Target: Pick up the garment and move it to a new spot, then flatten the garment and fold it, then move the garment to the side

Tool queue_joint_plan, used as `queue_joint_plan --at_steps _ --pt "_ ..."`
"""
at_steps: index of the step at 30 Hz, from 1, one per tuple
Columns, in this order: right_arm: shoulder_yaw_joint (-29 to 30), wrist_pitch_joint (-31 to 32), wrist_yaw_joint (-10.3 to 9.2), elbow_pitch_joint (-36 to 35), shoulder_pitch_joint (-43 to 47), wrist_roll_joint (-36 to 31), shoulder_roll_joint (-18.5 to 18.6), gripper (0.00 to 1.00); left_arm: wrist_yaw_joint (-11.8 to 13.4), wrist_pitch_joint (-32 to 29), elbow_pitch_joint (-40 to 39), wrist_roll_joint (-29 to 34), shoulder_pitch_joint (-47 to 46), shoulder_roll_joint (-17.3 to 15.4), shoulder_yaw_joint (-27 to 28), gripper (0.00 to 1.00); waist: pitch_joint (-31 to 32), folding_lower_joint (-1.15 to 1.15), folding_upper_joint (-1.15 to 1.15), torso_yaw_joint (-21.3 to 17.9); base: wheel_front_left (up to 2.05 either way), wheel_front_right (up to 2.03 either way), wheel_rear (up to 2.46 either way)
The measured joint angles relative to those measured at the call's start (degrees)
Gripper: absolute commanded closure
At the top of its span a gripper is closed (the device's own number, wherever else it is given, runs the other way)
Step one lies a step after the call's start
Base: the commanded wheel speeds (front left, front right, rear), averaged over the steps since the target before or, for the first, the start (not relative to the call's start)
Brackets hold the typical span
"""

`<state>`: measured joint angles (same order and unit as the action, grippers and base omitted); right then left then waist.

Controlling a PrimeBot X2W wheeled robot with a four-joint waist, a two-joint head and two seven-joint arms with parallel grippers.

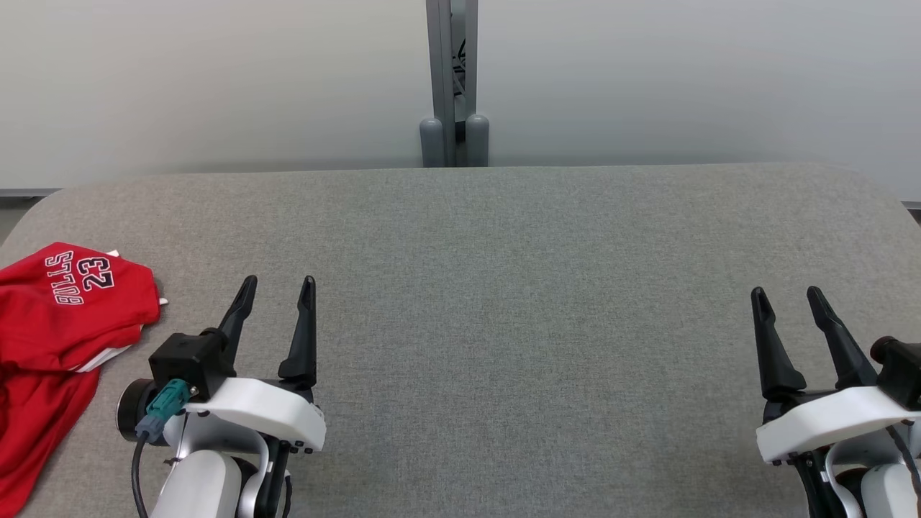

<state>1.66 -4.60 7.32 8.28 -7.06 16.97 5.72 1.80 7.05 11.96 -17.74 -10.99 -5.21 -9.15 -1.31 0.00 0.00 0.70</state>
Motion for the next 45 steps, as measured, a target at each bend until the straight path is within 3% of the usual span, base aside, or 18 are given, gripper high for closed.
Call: queue_joint_plan --at_steps 32,45 --pt "0.33 -1.54 0.02 -3.61 4.08 -8.18 -2.53 0.00 2.27 -3.54 -2.93 12.06 2.86 -1.14 0.75 0.00 0.56 0.00 0.00 -0.06 0.00 0.00 0.00" --pt "1.13 -1.48 0.03 -3.00 4.13 -6.06 -2.80 0.00 2.32 -4.05 -2.69 9.98 3.48 -0.77 0.68 0.00 1.07 0.00 0.00 -0.12 0.00 0.00 0.00"
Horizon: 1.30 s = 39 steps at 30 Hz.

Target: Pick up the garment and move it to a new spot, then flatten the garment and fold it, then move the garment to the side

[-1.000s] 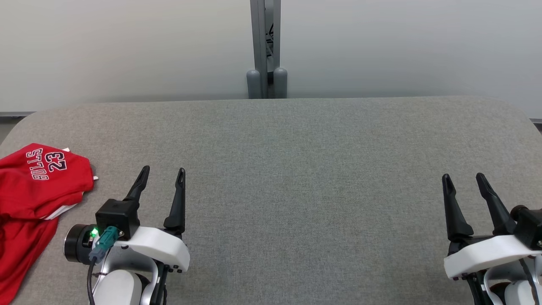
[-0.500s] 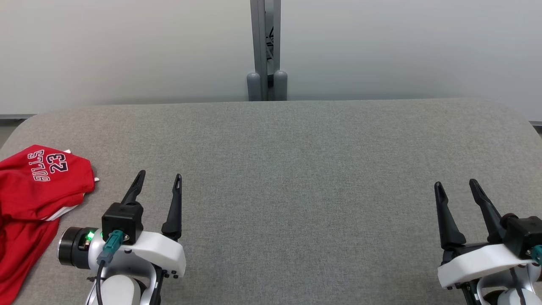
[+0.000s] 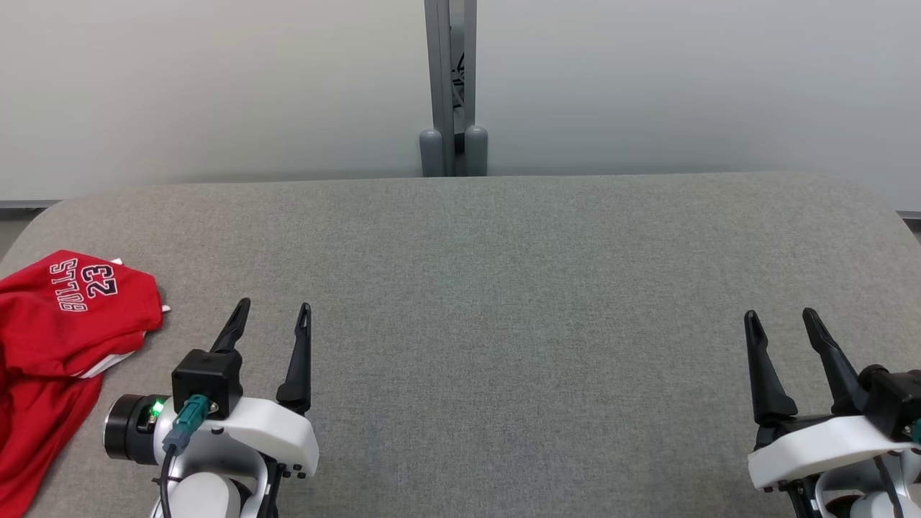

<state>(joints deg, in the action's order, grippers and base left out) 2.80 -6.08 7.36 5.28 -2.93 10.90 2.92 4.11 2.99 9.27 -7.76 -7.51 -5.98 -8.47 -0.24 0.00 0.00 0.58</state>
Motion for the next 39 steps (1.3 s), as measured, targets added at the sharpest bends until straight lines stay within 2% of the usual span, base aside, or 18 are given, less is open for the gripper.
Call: queue_joint_plan --at_steps 25,31,39 --pt "0.67 0.60 0.07 -0.29 0.94 -0.02 -0.14 0.00 0.67 -0.19 0.13 -1.41 0.03 -0.40 -1.10 0.00 0.31 0.00 0.00 0.80 0.00 0.00 0.00" --pt "1.24 0.60 0.07 -0.42 1.15 -0.11 -0.15 0.00 0.66 0.36 0.43 -1.86 -0.31 -0.02 -1.93 0.00 0.04 0.00 0.00 4.14 0.00 0.00 0.00" --pt "0.81 0.94 0.07 -0.78 1.10 -0.44 -0.20 0.00 1.00 1.07 0.58 -2.38 -0.90 0.25 -2.36 0.00 -0.09 0.00 0.00 12.25 0.00 0.00 0.00"
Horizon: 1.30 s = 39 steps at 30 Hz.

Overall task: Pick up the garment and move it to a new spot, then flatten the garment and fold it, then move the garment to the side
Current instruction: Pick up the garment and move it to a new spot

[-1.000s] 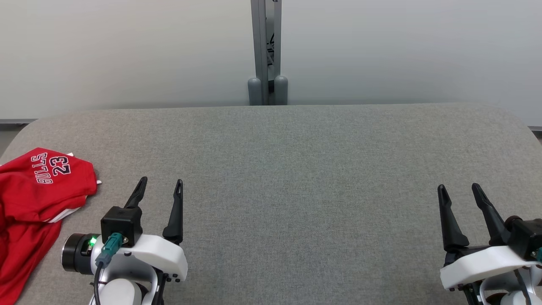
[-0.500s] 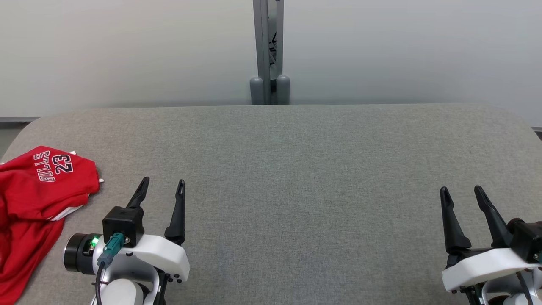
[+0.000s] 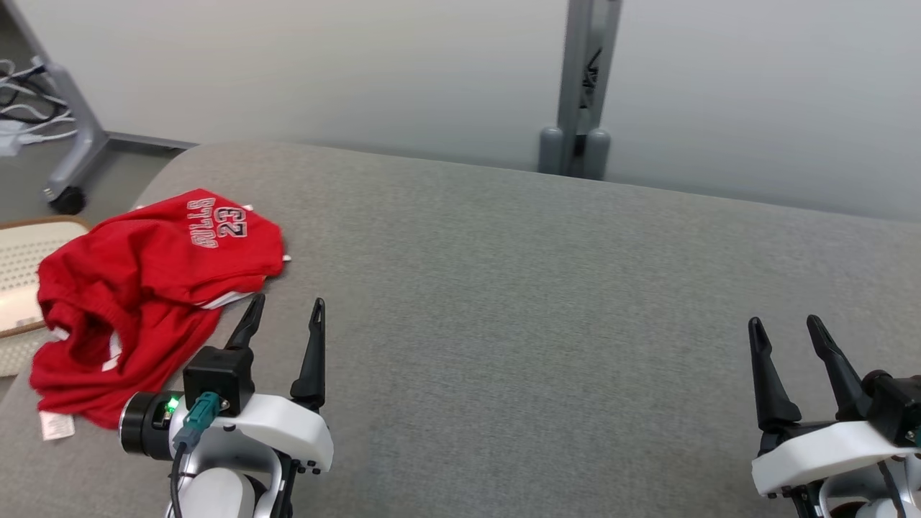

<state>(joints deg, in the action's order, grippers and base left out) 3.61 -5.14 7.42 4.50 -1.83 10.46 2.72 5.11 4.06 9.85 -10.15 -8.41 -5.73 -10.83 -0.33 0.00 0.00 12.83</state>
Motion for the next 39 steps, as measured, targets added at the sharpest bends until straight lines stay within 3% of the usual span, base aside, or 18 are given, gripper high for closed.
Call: queue_joint_plan --at_steps 10,17,39 --pt "-1.82 0.42 0.00 0.09 -0.29 0.11 -0.01 0.00 0.87 0.63 0.29 -1.01 0.27 -0.27 0.48 0.00 0.31 0.00 0.00 11.04 0.00 0.00 0.00" --pt "-2.52 0.41 0.00 0.10 -0.65 0.19 -0.04 0.00 2.09 1.01 0.08 -1.69 1.34 -0.42 1.30 0.00 0.43 0.00 0.00 16.03 0.00 0.00 0.00" --pt "-2.78 -0.01 0.00 1.46 -2.91 -0.36 -0.04 0.00 3.79 1.03 -2.00 -2.60 3.20 -0.62 1.29 0.00 -1.02 0.00 0.00 17.49 0.00 0.00 0.00"
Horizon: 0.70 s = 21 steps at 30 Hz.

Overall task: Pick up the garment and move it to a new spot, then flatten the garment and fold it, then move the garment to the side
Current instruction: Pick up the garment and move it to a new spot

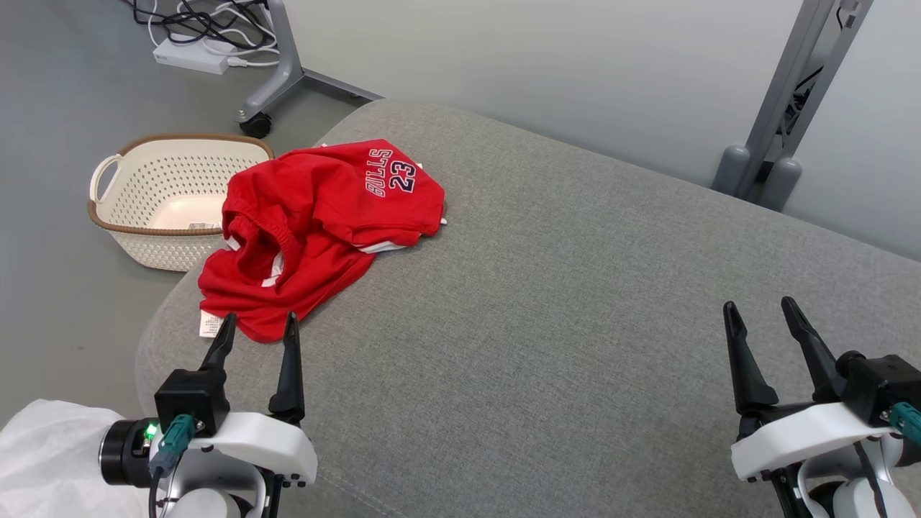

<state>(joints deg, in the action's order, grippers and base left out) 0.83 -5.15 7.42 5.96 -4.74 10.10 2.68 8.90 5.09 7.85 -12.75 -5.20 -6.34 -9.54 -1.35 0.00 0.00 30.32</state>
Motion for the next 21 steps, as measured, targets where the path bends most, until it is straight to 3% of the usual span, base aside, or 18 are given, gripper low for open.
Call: queue_joint_plan --at_steps 10,21 --pt "0.00 0.00 0.00 -0.49 -0.42 -0.18 0.00 0.00 0.46 0.82 -1.30 -0.36 -3.13 -0.87 0.89 0.00 -0.68 0.00 0.00 0.03 0.00 0.00 0.00" --pt "-0.64 1.46 0.00 -3.65 -1.27 -1.05 0.54 0.00 -0.40 -1.26 -0.36 -2.34 -19.58 -5.20 5.34 0.00 -3.78 0.00 0.00 -2.23 0.00 0.00 0.00"
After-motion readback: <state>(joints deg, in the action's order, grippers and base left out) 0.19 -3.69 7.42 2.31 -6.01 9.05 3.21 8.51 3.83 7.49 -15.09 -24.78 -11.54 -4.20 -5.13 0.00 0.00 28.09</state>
